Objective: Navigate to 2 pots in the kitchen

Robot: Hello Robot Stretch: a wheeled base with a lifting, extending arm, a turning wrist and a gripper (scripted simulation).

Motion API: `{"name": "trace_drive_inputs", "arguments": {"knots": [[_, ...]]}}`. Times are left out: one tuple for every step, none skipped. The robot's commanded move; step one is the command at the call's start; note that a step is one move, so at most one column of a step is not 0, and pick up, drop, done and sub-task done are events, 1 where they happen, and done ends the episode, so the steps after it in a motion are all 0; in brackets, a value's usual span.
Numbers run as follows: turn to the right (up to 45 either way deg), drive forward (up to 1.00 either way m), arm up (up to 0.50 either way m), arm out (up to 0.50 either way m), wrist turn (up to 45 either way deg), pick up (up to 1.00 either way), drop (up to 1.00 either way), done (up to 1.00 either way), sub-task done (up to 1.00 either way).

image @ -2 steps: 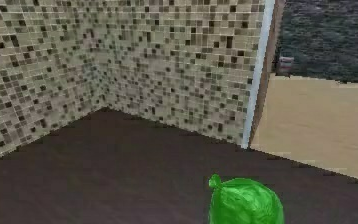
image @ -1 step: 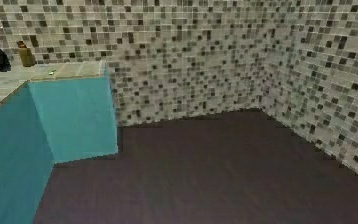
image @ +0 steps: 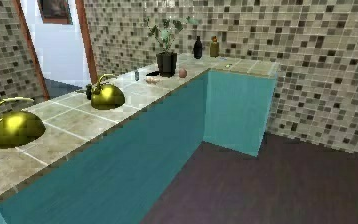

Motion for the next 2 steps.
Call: {"name": "trace_drive_inputs", "arguments": {"knots": [[-21.0,0.00,0.00,0.00,0.0,0.00,0.00,0.00,0.00],[0.0,0.20,0.00,0.00,0.0,0.00,0.00,0.00,0.00]]}}
